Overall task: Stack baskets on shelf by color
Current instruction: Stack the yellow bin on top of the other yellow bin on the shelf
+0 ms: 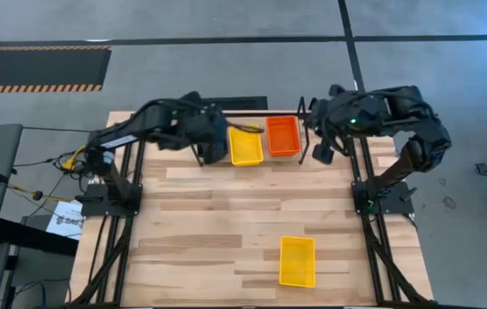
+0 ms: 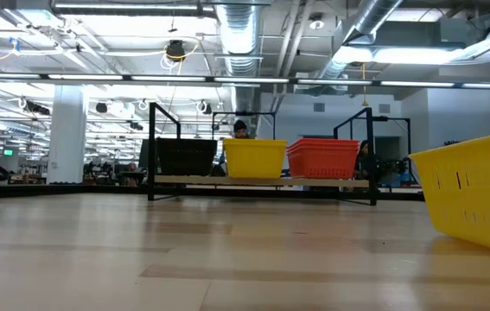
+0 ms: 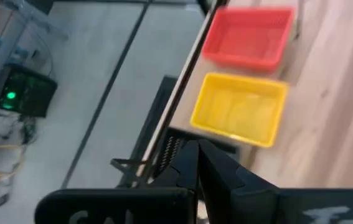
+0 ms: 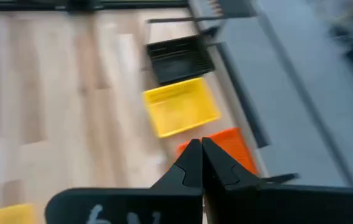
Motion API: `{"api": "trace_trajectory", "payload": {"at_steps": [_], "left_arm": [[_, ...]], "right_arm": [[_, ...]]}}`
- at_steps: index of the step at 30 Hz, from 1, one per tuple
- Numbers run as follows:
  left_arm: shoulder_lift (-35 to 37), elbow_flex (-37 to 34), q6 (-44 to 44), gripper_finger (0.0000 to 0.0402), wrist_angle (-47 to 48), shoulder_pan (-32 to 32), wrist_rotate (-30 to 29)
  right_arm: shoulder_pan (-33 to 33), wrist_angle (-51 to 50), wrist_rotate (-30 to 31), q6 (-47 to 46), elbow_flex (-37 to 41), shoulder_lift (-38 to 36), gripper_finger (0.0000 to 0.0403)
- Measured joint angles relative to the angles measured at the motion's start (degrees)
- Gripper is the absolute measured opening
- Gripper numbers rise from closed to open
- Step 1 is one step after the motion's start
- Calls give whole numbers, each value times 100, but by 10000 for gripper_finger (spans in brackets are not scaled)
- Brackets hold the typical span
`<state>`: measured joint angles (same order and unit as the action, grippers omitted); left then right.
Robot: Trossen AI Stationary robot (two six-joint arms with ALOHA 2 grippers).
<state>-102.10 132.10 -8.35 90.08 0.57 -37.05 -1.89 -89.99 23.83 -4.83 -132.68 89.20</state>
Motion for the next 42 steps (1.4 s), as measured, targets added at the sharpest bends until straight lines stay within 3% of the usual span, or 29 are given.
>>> {"api": "trace_trajectory", "payload": {"at_steps": [10,15,20,27,32,42], "left_arm": [[435,1,-1282,0,-4,-1542,-762],[466,1,-1697,0,-7,-2289,-1195],[480,1,-1919,0,-6,-2830,-1327],[494,1,-1635,0,-6,-3259,-1303],[568,1,-1442,0,-6,-3403,-1163],[580,1,-1032,0,-6,-3441,-1070]], "right_arm": [[-545,13,-1628,-413,37,608,38],[-1072,2,-1937,-654,648,805,49],[-1519,3,-1964,-1532,1589,709,50],[-2177,10,-1958,-3788,2890,290,50],[-2618,224,-1936,-5153,3358,248,50],[-3034,1037,-1727,-5641,3392,872,69]]}}
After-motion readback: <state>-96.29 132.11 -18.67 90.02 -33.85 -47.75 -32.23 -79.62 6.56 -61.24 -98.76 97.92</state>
